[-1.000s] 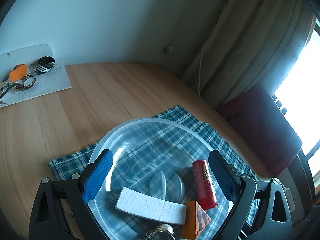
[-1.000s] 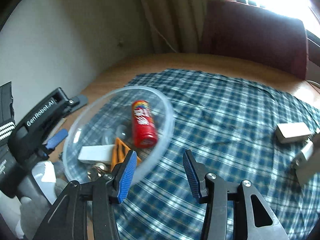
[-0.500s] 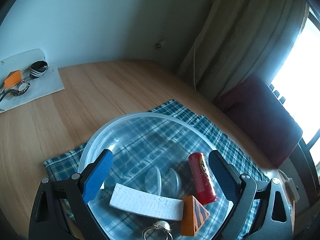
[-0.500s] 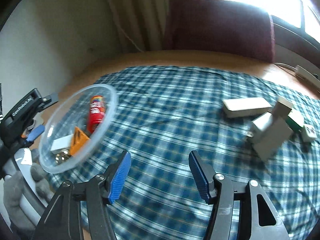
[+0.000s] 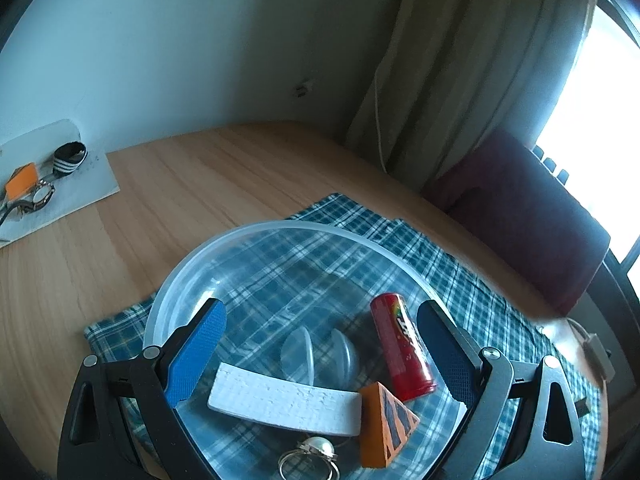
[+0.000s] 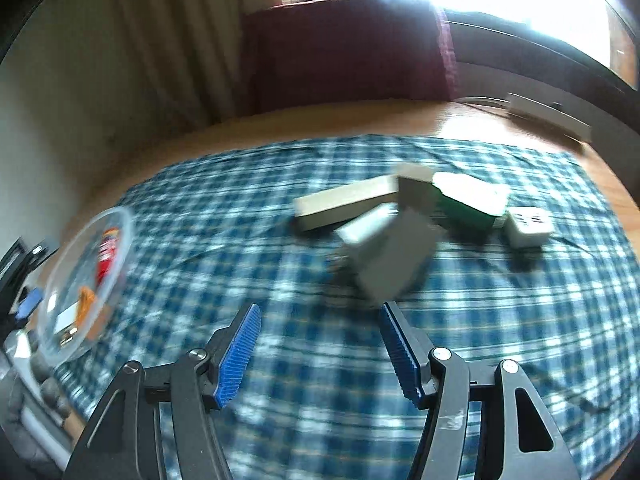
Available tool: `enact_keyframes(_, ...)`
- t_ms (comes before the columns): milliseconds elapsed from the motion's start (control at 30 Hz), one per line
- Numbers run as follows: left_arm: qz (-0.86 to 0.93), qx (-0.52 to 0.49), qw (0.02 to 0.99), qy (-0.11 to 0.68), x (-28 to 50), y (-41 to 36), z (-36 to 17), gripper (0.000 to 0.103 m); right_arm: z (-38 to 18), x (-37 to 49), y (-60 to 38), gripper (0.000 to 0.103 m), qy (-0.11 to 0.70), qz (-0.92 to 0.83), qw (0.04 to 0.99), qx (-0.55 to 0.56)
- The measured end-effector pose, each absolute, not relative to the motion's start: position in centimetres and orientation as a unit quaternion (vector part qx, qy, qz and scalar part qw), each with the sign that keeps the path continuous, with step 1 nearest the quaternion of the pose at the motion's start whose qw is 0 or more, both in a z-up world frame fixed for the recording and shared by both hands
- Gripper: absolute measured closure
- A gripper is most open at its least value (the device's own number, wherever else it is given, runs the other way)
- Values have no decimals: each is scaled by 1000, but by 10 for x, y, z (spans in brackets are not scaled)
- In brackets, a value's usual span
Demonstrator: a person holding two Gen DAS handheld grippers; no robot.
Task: Organize rigid objects
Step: 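Move the right tool back over the cloth toward the grey wedge block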
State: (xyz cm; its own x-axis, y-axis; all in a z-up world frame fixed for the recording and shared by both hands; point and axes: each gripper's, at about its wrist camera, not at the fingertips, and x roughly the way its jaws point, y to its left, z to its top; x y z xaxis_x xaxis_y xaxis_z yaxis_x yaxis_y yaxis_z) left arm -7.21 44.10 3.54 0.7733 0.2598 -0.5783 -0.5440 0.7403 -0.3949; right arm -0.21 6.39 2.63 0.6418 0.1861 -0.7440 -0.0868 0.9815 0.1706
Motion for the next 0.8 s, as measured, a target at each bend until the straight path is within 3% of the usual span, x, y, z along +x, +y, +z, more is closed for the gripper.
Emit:
enact_keyframes(533, 205, -242, 913, 258, -68, 416, 41, 6, 12, 39, 39, 37, 440, 2, 898, 21)
enact_keyframes(800, 185, -213, 921, 269, -65, 398, 45, 6, 14, 38, 23, 31, 440, -7, 898, 25)
